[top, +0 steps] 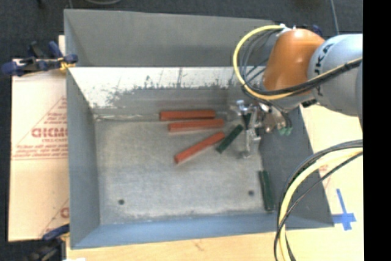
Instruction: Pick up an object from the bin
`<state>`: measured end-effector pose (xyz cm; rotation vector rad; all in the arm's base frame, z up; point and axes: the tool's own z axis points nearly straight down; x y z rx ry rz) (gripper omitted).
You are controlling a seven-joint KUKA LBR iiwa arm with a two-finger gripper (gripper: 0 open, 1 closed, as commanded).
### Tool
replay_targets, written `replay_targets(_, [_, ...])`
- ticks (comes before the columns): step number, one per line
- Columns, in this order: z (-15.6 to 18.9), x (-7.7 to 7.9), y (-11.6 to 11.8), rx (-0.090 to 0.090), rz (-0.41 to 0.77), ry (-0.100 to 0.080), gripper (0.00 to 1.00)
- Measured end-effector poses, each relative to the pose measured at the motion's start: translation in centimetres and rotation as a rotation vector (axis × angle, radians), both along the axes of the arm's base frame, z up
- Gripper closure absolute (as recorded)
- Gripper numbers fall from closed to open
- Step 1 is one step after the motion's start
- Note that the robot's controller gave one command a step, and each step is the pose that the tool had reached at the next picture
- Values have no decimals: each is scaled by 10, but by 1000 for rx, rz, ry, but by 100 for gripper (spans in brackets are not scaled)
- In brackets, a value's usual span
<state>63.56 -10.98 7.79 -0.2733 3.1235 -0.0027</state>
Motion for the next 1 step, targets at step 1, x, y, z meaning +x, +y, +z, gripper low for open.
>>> replay_targets(1, [1,0,-1,-2,1,-1,100])
